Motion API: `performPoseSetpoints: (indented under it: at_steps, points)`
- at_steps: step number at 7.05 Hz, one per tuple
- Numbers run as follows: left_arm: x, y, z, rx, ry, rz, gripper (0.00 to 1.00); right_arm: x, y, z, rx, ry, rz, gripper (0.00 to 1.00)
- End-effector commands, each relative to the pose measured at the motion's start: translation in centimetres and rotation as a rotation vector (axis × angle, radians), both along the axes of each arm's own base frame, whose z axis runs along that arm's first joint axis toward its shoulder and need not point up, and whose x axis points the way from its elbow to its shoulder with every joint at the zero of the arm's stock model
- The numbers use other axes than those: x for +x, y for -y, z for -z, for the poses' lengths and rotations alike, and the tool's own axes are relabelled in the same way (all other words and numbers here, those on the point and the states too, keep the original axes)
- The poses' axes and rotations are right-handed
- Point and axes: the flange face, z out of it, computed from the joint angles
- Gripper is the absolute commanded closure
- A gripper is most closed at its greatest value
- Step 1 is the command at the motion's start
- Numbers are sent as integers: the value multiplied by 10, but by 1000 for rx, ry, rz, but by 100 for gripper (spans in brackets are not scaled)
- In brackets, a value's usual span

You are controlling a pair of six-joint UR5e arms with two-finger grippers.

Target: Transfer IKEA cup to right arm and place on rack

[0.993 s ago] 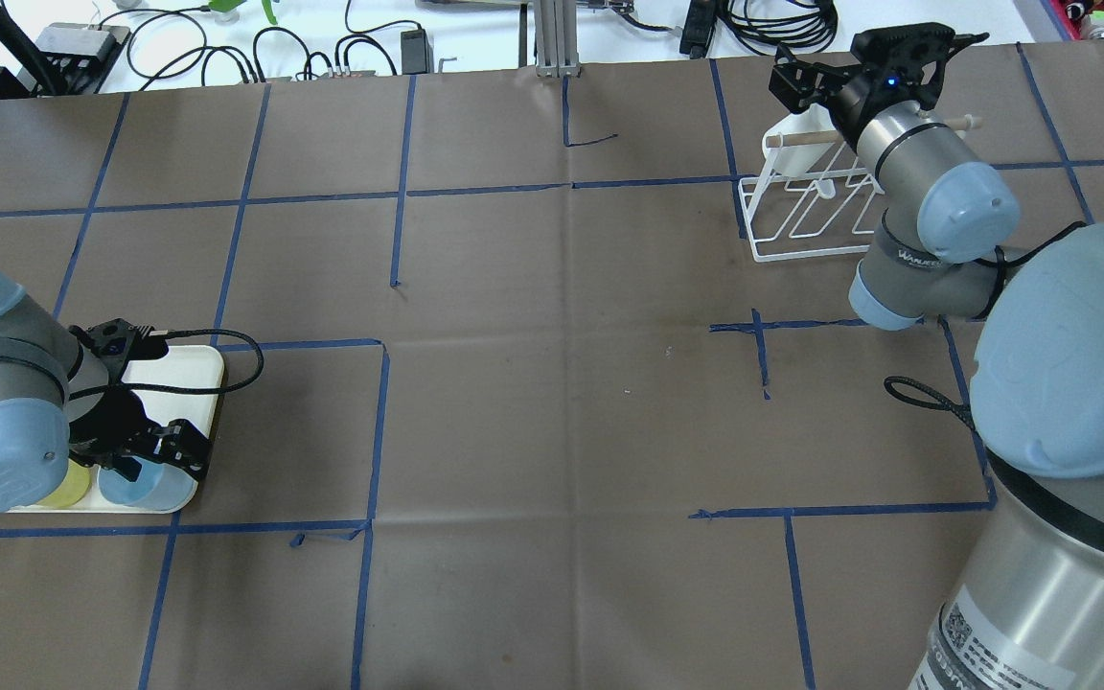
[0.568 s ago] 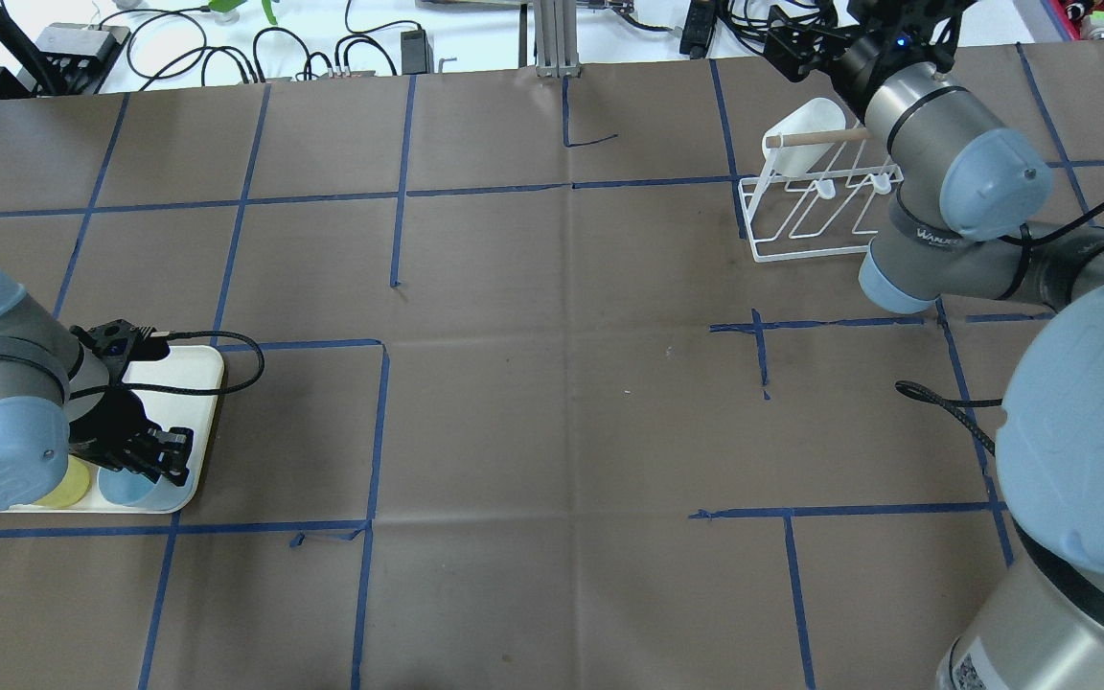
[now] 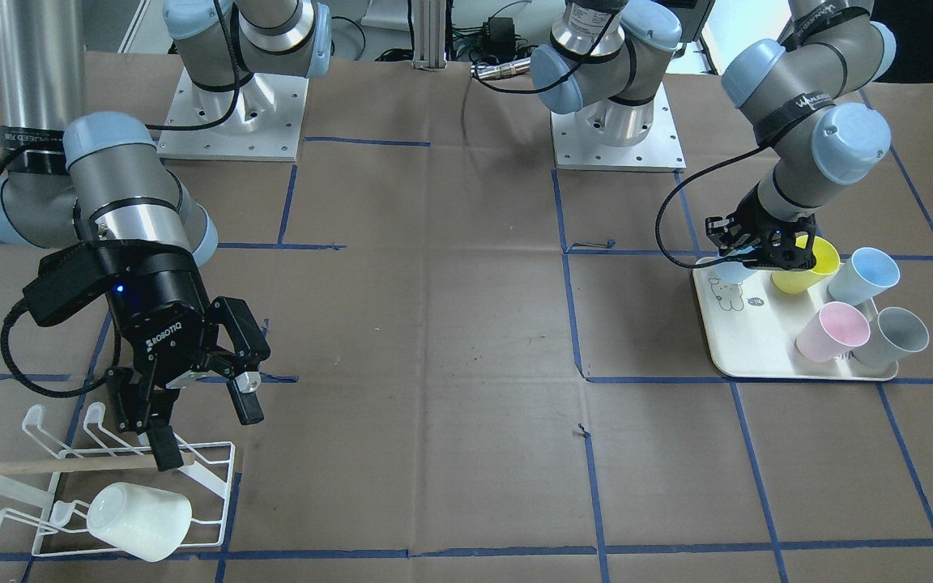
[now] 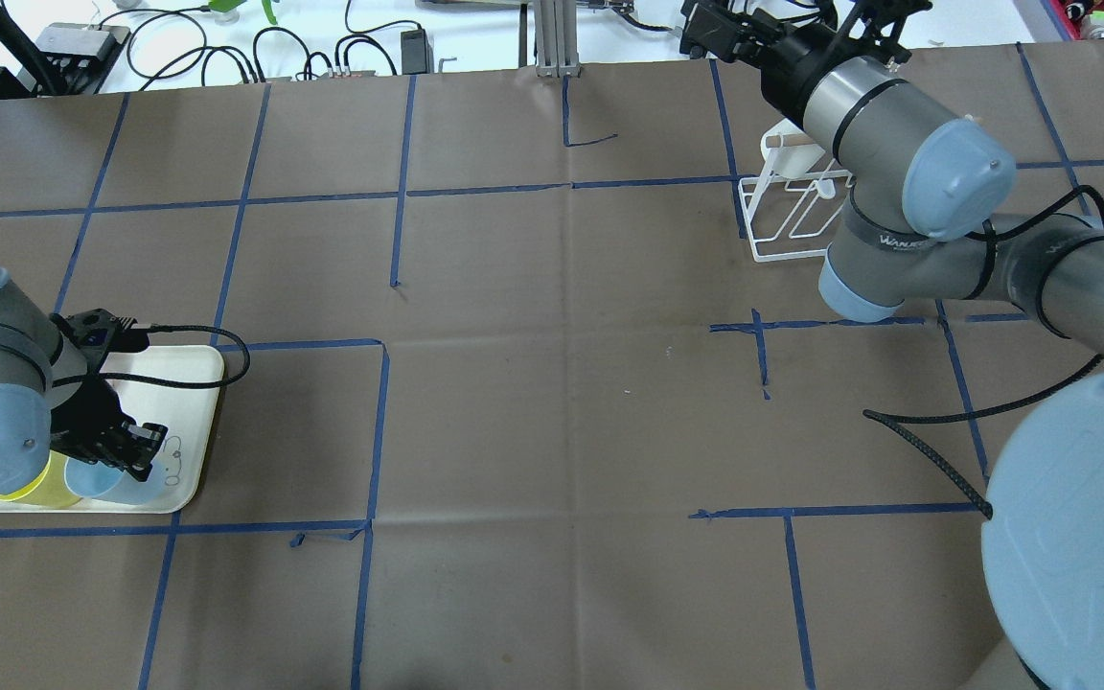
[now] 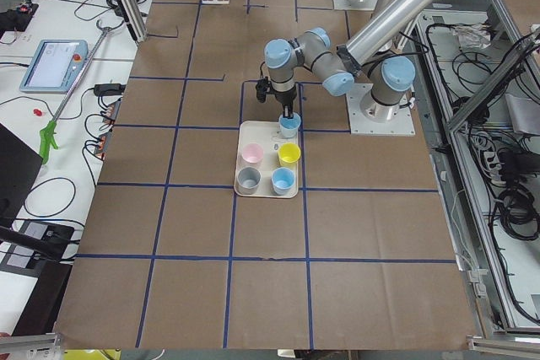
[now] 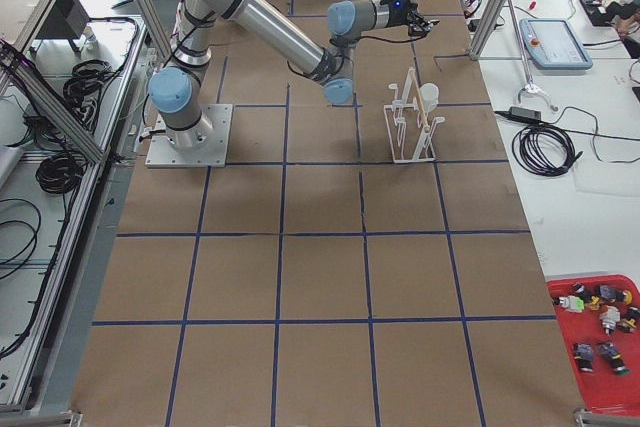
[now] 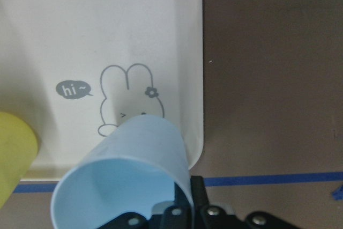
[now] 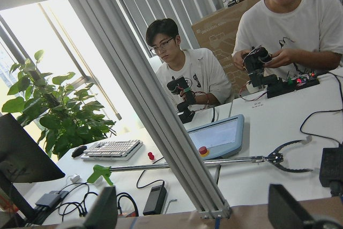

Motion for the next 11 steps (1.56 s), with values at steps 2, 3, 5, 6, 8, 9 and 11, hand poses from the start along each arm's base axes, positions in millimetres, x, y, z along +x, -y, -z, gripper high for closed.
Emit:
performPoseSetpoints:
  at_steps: [2,3,5,6,8,9,11]
  points:
    - [-12,37,-127,-84,7,51,100,23,-36,9,302,494,70,0]
    - [-20,54,-174,-111,3,66,100,35,-44,10,379,606,46,0]
    - [-15,91,-231,-173,-30,64,100,53,-60,18,502,728,8,0]
    - [-13,109,-234,-180,-68,73,100,57,-69,26,581,791,-14,0]
    - [-32,147,-215,-314,-199,121,100,58,-77,20,517,803,-40,0]
    - [-40,160,-206,-394,-239,183,100,57,-76,20,516,803,-34,0]
    - [-56,171,-182,-616,-359,273,100,58,-76,25,536,803,-32,0]
